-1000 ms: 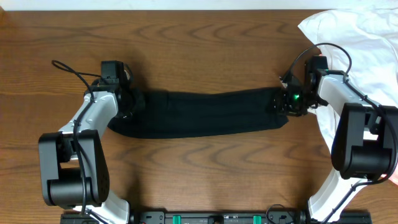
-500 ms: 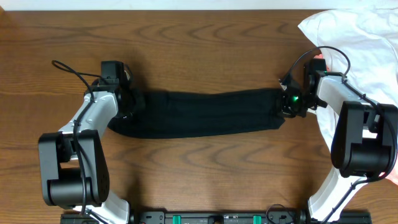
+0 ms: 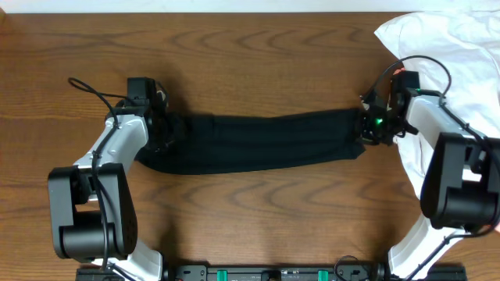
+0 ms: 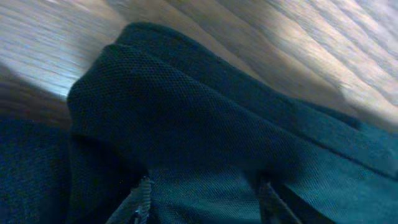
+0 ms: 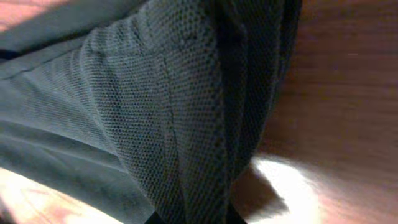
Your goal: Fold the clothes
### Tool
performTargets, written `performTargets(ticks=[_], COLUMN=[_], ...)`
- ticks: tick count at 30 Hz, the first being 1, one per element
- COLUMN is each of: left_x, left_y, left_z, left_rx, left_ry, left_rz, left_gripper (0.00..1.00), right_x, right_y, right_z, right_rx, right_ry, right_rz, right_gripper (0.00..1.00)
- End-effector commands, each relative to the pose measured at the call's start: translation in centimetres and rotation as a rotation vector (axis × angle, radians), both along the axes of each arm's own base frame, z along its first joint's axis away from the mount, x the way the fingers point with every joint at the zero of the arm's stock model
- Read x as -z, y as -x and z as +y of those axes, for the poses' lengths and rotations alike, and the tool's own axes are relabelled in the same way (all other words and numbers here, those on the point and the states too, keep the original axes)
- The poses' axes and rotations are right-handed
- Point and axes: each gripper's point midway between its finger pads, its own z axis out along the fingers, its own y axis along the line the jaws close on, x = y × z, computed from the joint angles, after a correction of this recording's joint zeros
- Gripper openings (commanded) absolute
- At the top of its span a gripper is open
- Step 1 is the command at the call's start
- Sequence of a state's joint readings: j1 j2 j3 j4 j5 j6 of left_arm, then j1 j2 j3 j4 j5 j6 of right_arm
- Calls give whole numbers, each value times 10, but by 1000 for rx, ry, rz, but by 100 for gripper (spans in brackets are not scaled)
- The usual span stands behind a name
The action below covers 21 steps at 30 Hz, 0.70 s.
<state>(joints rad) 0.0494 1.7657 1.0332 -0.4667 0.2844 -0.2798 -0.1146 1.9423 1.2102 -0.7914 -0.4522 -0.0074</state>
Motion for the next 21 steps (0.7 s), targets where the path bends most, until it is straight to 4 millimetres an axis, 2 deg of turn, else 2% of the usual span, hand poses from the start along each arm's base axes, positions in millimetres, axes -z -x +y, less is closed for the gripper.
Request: performTargets(ticks=[1, 7, 12, 14, 17, 21], left_x=[-27, -64, -78, -78, -77, -77], left_y=[-7, -12, -10, -9, -7, -7], left_z=[-6, -6, -6, -6, -6, -6], left_rx=[31, 33, 34, 33, 33, 33], left_ry=[32, 25, 23, 23, 24, 24], left_rz=[-76, -180, -212, -206, -199, -199], left_gripper=[61, 65, 65, 65, 65, 65], right_x=[-13, -15, -41, -55, -70, -76], right_y=[-5, -2, -13, -18, -21, -16], right_z=[-22, -50, -58, -54, -38, -1], right_rx=[44, 68, 63, 53, 9, -90], right_ry=[81, 210, 263, 265, 264, 258], right_rz=[-34, -19, -57, -77, -87, -82], right_gripper=[1, 1, 1, 1, 1, 1])
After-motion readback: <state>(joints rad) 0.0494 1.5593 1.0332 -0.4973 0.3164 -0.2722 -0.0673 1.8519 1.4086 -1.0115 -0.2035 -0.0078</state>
